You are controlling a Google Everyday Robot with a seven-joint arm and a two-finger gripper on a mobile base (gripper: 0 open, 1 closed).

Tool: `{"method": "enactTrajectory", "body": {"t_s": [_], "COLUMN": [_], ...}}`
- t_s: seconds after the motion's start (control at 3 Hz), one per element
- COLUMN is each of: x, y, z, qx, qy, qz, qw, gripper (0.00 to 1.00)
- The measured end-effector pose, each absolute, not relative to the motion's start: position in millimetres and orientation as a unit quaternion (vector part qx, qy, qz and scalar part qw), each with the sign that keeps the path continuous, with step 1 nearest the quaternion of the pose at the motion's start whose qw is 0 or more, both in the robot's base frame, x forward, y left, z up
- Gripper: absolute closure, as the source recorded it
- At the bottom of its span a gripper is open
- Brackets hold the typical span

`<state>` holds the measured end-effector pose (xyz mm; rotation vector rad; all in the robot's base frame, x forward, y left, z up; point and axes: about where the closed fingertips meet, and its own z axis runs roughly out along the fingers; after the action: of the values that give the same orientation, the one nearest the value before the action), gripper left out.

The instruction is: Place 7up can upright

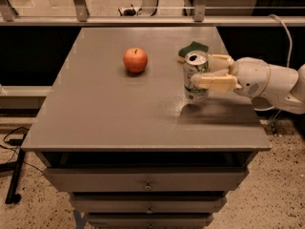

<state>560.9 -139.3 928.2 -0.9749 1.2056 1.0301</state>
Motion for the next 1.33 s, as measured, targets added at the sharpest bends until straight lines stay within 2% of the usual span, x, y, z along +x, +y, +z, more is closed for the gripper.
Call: {"method": "enactTrajectory", "body": {"t_s": [1.0, 1.33], "x": [555.7, 550.3], "y": [-146.3, -156.0], "z": [897.3, 895.0], "qx": [-0.399, -0.402], "qy": [0.523, 0.524], "qz": [0.46, 0.454], "qw": [0.596, 0.599], "gripper": [0.28, 0.0]}}
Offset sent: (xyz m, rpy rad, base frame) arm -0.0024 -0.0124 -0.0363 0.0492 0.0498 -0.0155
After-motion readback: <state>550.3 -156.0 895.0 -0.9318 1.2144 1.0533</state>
